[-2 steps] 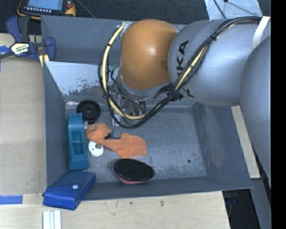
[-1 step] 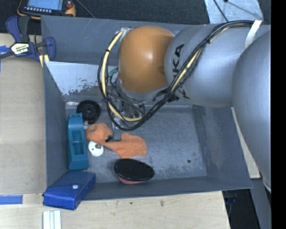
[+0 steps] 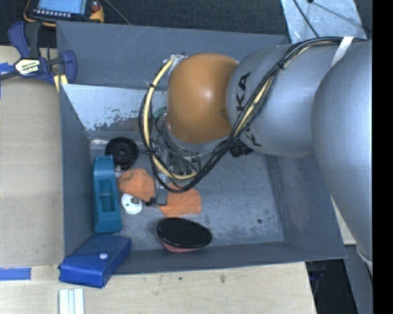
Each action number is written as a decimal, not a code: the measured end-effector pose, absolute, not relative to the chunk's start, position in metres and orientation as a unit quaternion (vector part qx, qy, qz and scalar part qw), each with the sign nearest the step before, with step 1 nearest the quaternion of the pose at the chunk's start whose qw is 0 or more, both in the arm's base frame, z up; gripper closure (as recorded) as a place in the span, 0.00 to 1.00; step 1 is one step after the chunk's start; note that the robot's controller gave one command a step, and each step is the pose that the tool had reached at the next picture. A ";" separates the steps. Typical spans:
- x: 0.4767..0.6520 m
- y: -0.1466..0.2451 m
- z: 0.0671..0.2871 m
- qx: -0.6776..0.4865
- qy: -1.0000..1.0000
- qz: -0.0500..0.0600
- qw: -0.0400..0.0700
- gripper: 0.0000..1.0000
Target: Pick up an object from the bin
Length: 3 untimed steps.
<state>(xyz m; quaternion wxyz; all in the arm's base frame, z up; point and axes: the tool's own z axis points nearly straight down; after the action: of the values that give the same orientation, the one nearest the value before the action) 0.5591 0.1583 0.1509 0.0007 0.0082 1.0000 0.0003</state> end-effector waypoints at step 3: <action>0.582 0.156 0.071 0.280 0.960 0.001 0.002 1.00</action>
Offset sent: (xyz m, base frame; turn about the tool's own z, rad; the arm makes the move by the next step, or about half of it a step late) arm -0.0181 -0.0043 -0.0809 0.0792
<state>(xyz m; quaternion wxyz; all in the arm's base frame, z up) 0.5820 0.1559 0.0709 0.0021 0.2804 0.9599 0.0008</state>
